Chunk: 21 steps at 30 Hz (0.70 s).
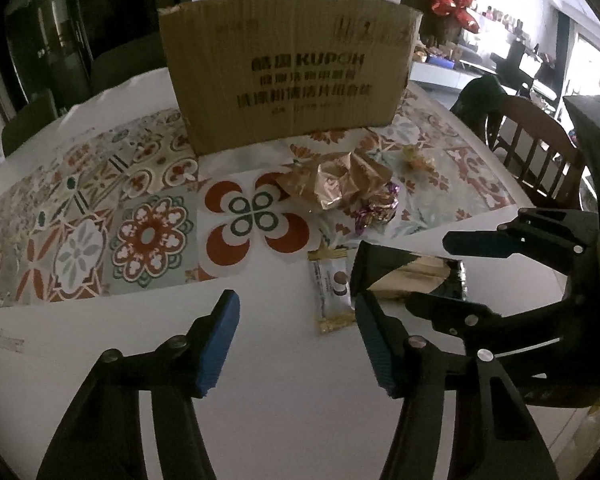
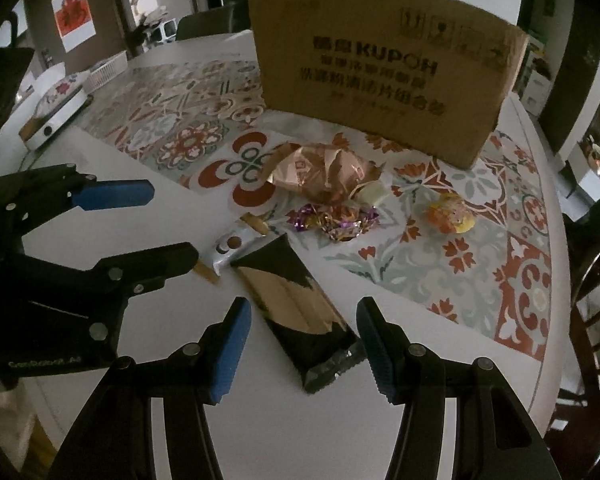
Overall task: Organize snacks
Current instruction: 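Close the right tool on the black-and-gold bar while the left tool grasps the white-wrapped snack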
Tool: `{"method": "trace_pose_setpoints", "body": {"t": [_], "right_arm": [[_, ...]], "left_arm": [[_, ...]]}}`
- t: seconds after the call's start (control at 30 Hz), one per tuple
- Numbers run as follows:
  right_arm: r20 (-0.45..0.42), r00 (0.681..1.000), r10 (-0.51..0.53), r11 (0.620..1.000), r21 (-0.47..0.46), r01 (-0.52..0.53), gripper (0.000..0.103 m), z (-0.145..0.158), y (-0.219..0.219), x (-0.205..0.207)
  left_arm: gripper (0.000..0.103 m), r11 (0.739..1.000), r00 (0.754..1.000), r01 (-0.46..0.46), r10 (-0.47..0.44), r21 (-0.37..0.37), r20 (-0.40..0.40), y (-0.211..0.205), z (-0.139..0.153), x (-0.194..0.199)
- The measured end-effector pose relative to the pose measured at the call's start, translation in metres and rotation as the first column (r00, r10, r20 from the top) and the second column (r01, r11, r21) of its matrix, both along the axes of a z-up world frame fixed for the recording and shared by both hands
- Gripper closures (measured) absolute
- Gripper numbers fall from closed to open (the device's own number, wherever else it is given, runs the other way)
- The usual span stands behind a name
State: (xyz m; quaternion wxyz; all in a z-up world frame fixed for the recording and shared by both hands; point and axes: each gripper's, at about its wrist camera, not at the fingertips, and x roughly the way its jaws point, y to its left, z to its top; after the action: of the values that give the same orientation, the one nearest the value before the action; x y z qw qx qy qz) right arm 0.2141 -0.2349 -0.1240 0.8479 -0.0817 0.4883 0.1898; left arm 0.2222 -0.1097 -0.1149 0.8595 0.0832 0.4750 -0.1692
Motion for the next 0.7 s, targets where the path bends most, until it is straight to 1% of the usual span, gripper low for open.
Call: {"method": "trace_pose_setpoints", "body": {"t": [0.17,0.33,0.4,0.47,0.53,0.6,0.7], "right_arm": [[-0.006,1.000,-0.021,1.000,0.017,0.021,0.047,-0.007,-0.003,0.004],[0.018,0.999,-0.034,0.999,0.018,0.034,0.050,-0.009,-0.004,0.001],[0.023,0.999,-0.033,0.999,0.027,0.032,0.050,-0.009,-0.004,0.001],[0.027,0.999,-0.026,0.999,0.030,0.025,0.050,-0.009,-0.004,0.001],[0.033,0.999,-0.023,0.999,0.023,0.022,0.050,-0.009,-0.002,0.002],[0.043,0.999,-0.029,1.000,0.014,0.028,0.061,-0.008,-0.001,0.002],[0.047,0.996,-0.070,0.997,0.034,0.069,0.064,-0.008,-0.004,0.001]], "left_arm": [[0.052,1.000,1.000,0.003,-0.003,-0.009,-0.019,-0.003,-0.006,0.005],[0.052,1.000,1.000,0.007,-0.007,-0.004,-0.024,-0.006,-0.010,0.009],[0.053,1.000,1.000,0.007,-0.007,-0.004,-0.023,-0.007,-0.010,0.010],[0.056,1.000,1.000,0.007,-0.008,-0.003,-0.020,-0.007,-0.010,0.010],[0.057,1.000,1.000,0.009,-0.010,-0.013,-0.027,-0.008,-0.010,0.011],[0.058,0.999,0.999,0.008,-0.010,-0.031,-0.040,-0.008,-0.011,0.012],[0.058,0.999,0.999,0.010,-0.012,-0.045,-0.046,-0.009,-0.012,0.014]]}}
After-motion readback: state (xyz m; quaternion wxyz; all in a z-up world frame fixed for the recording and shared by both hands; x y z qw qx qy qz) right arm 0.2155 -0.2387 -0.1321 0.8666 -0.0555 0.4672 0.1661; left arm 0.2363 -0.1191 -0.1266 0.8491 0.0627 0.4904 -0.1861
